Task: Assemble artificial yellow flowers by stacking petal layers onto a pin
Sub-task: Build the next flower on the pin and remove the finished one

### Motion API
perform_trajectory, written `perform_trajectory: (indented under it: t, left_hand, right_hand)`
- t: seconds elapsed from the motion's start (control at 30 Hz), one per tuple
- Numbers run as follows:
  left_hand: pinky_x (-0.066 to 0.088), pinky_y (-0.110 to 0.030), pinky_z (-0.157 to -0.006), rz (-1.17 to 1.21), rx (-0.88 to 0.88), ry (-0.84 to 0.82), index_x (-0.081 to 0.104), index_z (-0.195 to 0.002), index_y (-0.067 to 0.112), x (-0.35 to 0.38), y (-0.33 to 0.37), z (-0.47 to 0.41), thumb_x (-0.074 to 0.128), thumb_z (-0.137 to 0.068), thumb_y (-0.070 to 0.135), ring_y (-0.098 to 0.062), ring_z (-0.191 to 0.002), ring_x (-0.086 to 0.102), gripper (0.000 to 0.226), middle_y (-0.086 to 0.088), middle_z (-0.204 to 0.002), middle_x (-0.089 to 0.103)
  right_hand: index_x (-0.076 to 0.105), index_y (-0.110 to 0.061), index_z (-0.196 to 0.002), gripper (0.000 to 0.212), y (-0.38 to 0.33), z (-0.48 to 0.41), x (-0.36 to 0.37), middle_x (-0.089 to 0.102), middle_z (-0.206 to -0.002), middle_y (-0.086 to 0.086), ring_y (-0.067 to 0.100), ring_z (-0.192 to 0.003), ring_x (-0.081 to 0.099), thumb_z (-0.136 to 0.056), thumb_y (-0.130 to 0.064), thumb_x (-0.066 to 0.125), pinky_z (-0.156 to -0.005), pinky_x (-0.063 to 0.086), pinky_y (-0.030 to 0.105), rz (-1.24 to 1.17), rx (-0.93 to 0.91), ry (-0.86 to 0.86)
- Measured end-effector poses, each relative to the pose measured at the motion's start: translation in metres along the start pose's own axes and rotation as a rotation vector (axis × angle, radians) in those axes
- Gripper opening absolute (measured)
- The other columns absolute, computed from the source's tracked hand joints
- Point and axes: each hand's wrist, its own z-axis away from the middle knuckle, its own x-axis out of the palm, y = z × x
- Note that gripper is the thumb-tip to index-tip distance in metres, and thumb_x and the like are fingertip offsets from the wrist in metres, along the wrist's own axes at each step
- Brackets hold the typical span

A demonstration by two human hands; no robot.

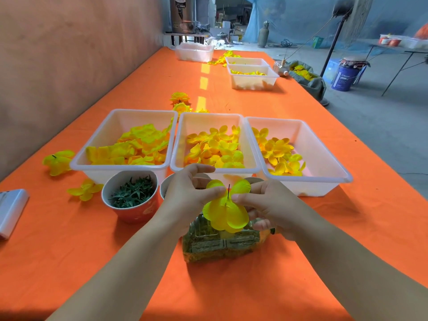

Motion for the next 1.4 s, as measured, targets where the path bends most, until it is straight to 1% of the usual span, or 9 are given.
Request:
perform_trajectory:
  t: [0.13,0.3,0.37,0.53,0.67,0.8,0.97,1.1,1.4]
  left_hand:
    - [0.056,-0.037,-0.069,-0.008,0.002,-0.029,0.067,-0.113,0.021,-0.001,-0.007,-0.004,0.085,-0.075,0.008,-0.027,-0.095,0.071,0.043,-0.01,-0.099,0.074]
    - [0.057,-0.028,-0.068,-0.035,0.017,-0.038,0.069,-0.109,0.03,-0.001,-0.012,-0.005,0.086,-0.074,0.012,-0.012,-0.087,0.072,0.042,0.001,-0.094,0.075]
    - [0.06,-0.03,-0.069,-0.092,0.059,-0.015,0.069,-0.108,0.033,0.0,-0.016,-0.004,0.087,-0.074,0.013,-0.013,-0.086,0.072,0.043,0.004,-0.093,0.075]
    - [0.06,-0.052,-0.08,-0.045,0.109,-0.006,0.069,-0.104,0.038,0.002,-0.027,0.004,0.085,-0.071,0.024,-0.027,-0.092,0.072,0.039,0.004,-0.102,0.073]
    - [0.061,-0.051,-0.078,-0.001,0.134,0.02,0.07,-0.103,0.037,0.001,-0.032,0.002,0.087,-0.07,0.025,-0.025,-0.092,0.073,0.039,0.004,-0.104,0.072]
    - [0.06,-0.04,-0.075,-0.029,0.242,0.12,0.074,-0.096,0.017,0.0,-0.03,0.003,0.08,-0.082,0.01,-0.018,-0.087,0.072,0.017,-0.004,-0.098,0.073]
    - [0.04,-0.015,-0.059,-0.271,0.571,0.019,0.078,-0.08,0.023,-0.007,-0.019,0.015,0.072,-0.078,0.017,-0.014,-0.082,0.063,0.009,0.004,-0.084,0.069]
    - [0.041,-0.019,-0.059,-0.347,0.491,-0.047,0.078,-0.079,0.017,-0.004,-0.022,0.018,0.085,-0.076,0.017,-0.014,-0.08,0.062,0.007,0.002,-0.084,0.067]
    - [0.033,-0.015,-0.06,-0.324,0.463,-0.068,0.078,-0.078,0.019,-0.004,-0.025,0.014,0.082,-0.081,0.015,-0.003,-0.068,0.054,0.006,0.004,-0.085,0.066]
  right_hand:
    - [0.074,-0.017,-0.086,0.013,0.002,0.001,0.001,0.074,-0.07,-0.003,0.007,-0.055,0.066,-0.092,-0.027,0.069,-0.045,0.044,0.017,0.035,0.003,-0.017]
    - [0.075,-0.016,-0.086,0.013,0.003,0.0,0.002,0.075,-0.073,0.002,0.008,-0.06,0.069,-0.092,-0.025,0.068,-0.047,0.046,0.018,0.091,-0.04,0.001]
    - [0.075,-0.016,-0.088,0.011,0.005,0.0,0.002,0.076,-0.079,0.003,0.008,-0.062,0.07,-0.092,-0.022,0.068,-0.049,0.049,0.019,0.12,-0.052,0.009]
    - [0.075,-0.023,-0.09,0.01,0.01,0.001,0.006,0.077,-0.085,-0.005,0.007,-0.066,0.071,-0.094,-0.023,0.065,-0.049,0.049,0.018,0.148,-0.058,-0.009]
    - [0.075,-0.024,-0.089,0.01,0.011,0.001,0.007,0.077,-0.086,-0.005,0.008,-0.067,0.072,-0.093,-0.024,0.066,-0.049,0.049,0.018,0.176,-0.079,0.016]
    - [0.075,-0.027,-0.081,0.014,0.011,0.002,0.007,0.077,-0.083,-0.005,0.008,-0.067,0.072,-0.092,-0.026,0.066,-0.048,0.048,0.019,0.183,-0.066,0.009]
    - [0.076,-0.032,-0.079,0.016,0.011,0.001,0.005,0.077,-0.077,-0.003,0.006,-0.065,0.071,-0.092,-0.029,0.066,-0.048,0.048,0.017,0.16,-0.036,-0.017]
    - [0.077,-0.03,-0.074,0.019,0.009,0.001,0.005,0.074,-0.069,-0.004,0.006,-0.06,0.07,-0.091,-0.028,0.068,-0.047,0.047,0.017,0.123,-0.002,-0.04]
    - [0.073,-0.014,-0.078,0.025,0.011,-0.006,-0.005,0.067,-0.066,0.003,0.014,-0.056,0.067,-0.094,-0.033,0.066,-0.046,0.045,0.019,-0.033,0.07,-0.057]
